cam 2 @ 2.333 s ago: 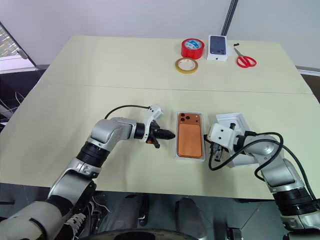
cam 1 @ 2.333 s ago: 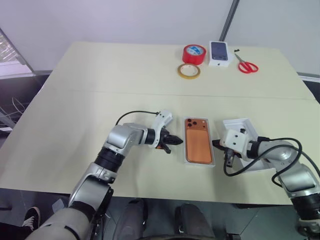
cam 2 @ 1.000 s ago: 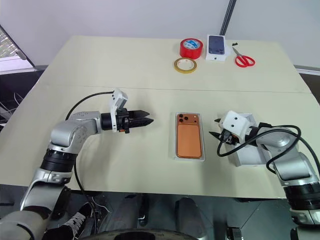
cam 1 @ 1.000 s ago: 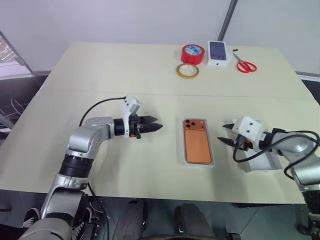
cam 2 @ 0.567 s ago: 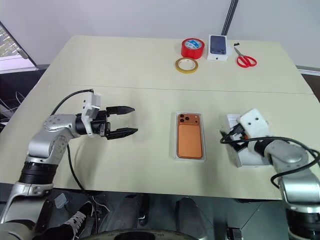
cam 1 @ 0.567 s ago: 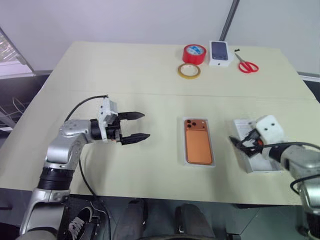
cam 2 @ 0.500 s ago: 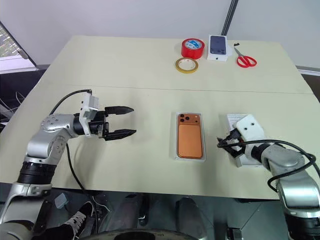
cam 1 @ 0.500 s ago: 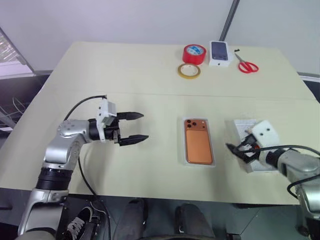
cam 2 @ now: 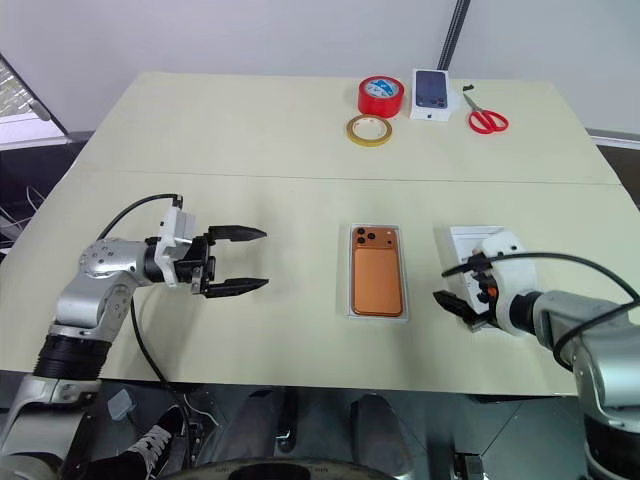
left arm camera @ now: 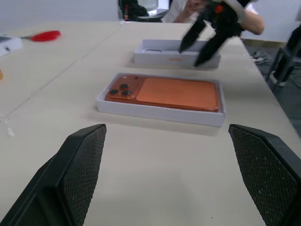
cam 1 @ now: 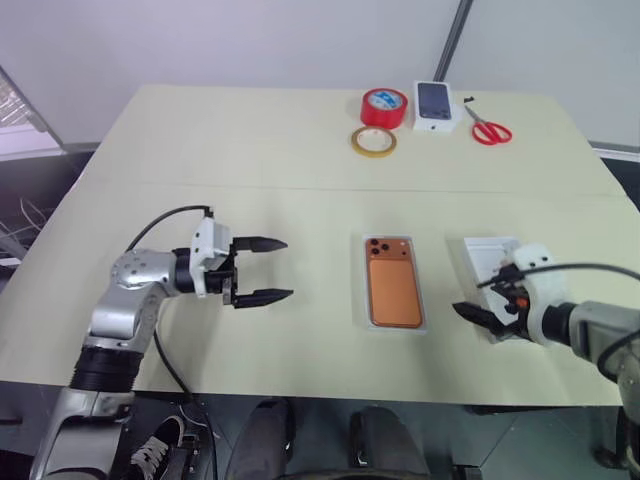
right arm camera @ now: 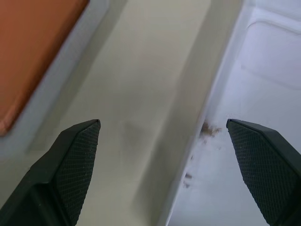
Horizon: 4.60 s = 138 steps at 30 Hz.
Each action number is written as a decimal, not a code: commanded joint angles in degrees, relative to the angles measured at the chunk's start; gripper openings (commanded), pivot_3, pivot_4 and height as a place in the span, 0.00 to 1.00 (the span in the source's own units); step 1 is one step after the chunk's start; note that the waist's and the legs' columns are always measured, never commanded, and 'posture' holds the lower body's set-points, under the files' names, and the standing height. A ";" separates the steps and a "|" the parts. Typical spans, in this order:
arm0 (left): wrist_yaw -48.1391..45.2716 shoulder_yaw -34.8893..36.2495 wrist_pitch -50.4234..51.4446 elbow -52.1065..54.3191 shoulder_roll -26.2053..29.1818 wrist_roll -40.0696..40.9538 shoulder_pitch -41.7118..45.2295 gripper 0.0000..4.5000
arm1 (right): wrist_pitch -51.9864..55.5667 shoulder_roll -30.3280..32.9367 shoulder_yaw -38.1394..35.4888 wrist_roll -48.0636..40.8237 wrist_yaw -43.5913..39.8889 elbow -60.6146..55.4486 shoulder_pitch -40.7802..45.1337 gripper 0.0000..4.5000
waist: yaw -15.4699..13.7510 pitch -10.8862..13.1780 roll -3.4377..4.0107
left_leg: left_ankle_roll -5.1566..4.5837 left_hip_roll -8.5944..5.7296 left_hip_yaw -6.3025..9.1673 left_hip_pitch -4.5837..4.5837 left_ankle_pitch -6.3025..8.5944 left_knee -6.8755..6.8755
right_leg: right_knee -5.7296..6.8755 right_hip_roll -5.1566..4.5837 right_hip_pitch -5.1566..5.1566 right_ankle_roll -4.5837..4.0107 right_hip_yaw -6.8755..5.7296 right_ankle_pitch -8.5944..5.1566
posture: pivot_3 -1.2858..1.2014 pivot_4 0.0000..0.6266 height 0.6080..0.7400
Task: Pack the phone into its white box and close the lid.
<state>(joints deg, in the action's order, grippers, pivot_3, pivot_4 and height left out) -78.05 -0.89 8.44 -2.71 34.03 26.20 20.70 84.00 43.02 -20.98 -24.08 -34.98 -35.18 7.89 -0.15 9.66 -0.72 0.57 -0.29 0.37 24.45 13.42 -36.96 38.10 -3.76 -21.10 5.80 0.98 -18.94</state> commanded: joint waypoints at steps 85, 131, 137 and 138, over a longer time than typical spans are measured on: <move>17.12 0.50 8.61 11.03 -8.37 5.56 -3.11 0.67 | -26.60 -17.52 15.15 -88.92 41.50 8.55 -0.85 0.00 | 2.14 0.23 0.29 | -0.11 0.09 -0.13 0.12 0.04 0.07 | 0.01 0.19 -0.16 0.04 0.11 -0.01 | 0.52 0.24 1.00; 18.77 -13.59 -4.84 -15.43 -28.01 -12.02 8.22 0.00 | -43.38 1.74 12.47 -32.21 14.50 17.97 -0.39 0.13 | 0.80 0.27 0.20 | -0.18 0.05 -0.12 0.14 0.08 -0.09 | 0.01 0.27 -0.10 0.06 0.08 0.00 | 0.52 0.24 1.00; 16.74 -11.59 1.13 -5.09 -21.29 -8.24 4.10 0.00 | -50.88 -0.69 16.99 -18.70 9.86 18.93 0.34 0.02 | 0.85 0.27 0.19 | -0.17 0.04 -0.11 0.14 0.08 -0.10 | 0.00 0.25 -0.09 0.07 0.08 0.00 | 0.52 0.24 1.00; 16.27 -11.21 3.03 -2.89 -20.00 -7.03 3.19 0.00 | -51.92 -0.76 17.90 -16.30 9.02 19.45 0.23 0.02 | 0.82 0.27 0.20 | -0.17 0.04 -0.11 0.14 0.08 -0.09 | 0.00 0.24 -0.09 0.07 0.09 0.00 | 0.52 0.24 1.00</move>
<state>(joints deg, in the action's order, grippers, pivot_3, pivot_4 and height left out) -60.83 -13.60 9.29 -10.31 13.48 16.48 24.32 34.41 42.41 -3.79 -43.59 -24.37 -15.37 7.58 0.67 9.94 -0.51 0.40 -0.25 0.27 24.58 13.50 -37.05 38.10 -3.54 -21.18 5.87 1.06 -18.94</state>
